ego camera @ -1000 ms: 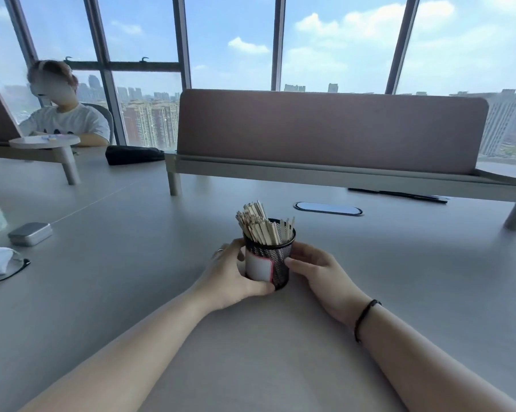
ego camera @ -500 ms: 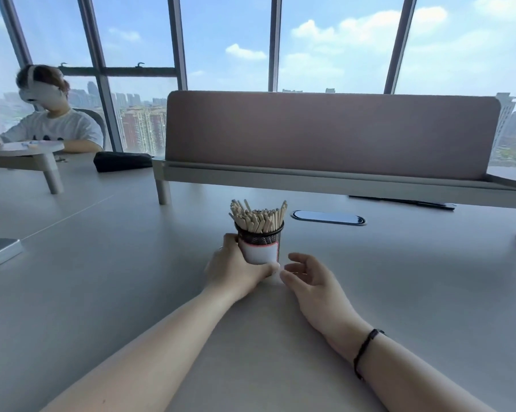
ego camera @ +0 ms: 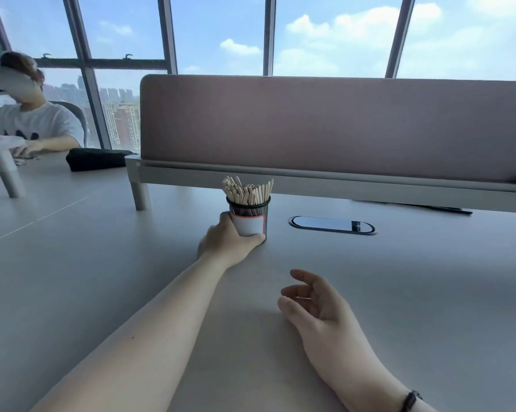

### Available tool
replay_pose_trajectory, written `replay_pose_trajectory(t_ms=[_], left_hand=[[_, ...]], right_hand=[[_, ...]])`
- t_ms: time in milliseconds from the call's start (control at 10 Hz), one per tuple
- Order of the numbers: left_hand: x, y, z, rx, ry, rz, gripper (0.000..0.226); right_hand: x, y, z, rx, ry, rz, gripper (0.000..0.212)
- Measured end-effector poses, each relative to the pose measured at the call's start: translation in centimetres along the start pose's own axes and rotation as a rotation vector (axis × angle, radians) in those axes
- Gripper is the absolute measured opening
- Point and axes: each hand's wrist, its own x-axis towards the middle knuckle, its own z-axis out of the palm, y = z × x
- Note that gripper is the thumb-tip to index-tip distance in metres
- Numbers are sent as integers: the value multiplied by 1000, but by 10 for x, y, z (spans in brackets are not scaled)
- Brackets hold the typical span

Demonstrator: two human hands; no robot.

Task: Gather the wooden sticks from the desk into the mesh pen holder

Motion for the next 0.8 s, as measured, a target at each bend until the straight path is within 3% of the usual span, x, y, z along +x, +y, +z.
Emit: replay_pose_trajectory(t_ms=[600, 800], left_hand=[[17, 4, 3, 80, -35, 33, 87], [4, 5, 3, 67, 20, 40, 119]], right_hand=[[10, -1, 0, 56, 25, 65, 32], [11, -2, 1, 93, 27, 57, 29]])
